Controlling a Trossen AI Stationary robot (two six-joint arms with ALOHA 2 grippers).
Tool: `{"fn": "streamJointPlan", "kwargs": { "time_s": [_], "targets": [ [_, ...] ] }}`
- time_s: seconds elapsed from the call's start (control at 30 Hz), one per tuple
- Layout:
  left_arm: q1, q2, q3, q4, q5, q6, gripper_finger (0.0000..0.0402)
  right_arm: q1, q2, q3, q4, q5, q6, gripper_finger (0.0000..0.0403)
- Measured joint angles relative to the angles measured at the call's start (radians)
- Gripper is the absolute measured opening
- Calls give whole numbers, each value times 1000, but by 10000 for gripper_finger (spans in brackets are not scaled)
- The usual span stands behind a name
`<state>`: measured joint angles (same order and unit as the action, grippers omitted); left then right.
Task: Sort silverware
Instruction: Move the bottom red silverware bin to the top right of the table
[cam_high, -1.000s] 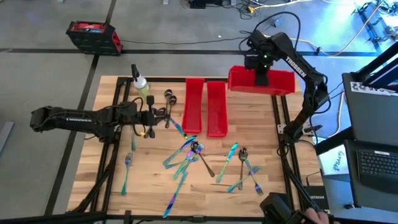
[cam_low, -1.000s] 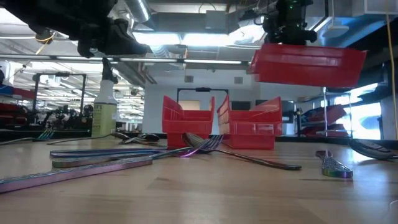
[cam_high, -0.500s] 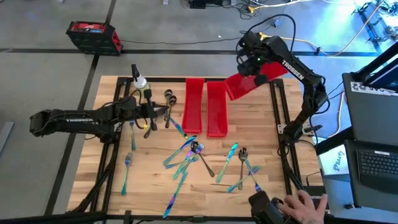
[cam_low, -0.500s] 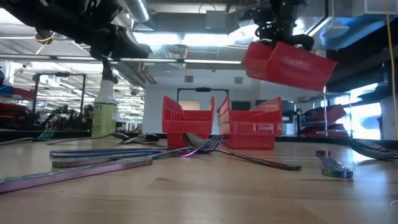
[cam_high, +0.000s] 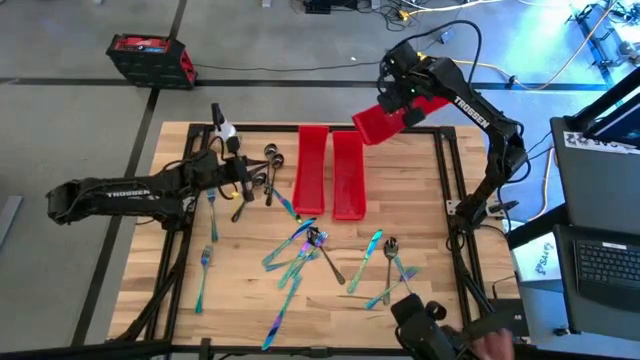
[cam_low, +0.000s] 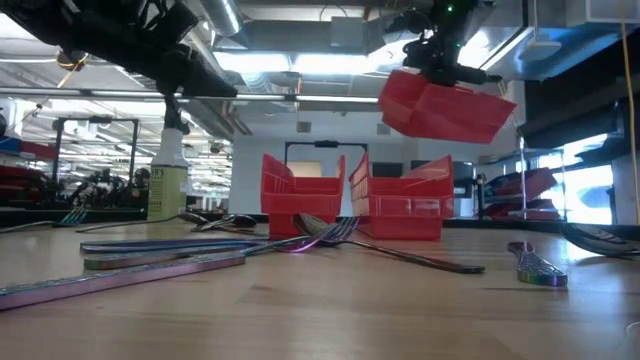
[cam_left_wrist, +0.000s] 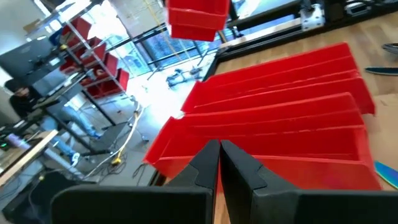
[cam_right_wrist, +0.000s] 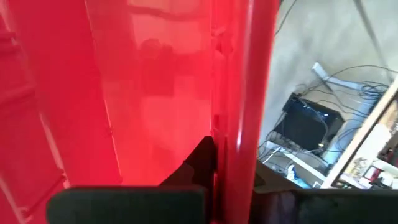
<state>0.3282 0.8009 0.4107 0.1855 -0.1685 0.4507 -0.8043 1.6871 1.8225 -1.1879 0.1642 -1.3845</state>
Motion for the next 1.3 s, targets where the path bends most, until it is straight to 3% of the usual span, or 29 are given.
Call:
{"fn": "streamJointPlan", "kwargs": {
  "time_s": [0.4,0.63,0.83,1.03,1.13,1.3],
  "targets": [
    [29,0,0,38,-2,-7,0,0,0,-1,254,2,-8,1],
    [29,0,0,36,-11,-15,0,-1,0,-1,247,83,-334,1],
    [29,0,0,36,-11,-17,0,-15,0,-1,117,97,-541,1],
    [29,0,0,35,-11,-18,0,-43,0,-1,-121,86,-581,1],
    [29,0,0,36,-20,-18,0,-41,0,-1,-222,27,-568,1],
    [29,0,0,36,-27,-7,0,-26,-1,-24,-275,-160,-564,1]
  ]
}}
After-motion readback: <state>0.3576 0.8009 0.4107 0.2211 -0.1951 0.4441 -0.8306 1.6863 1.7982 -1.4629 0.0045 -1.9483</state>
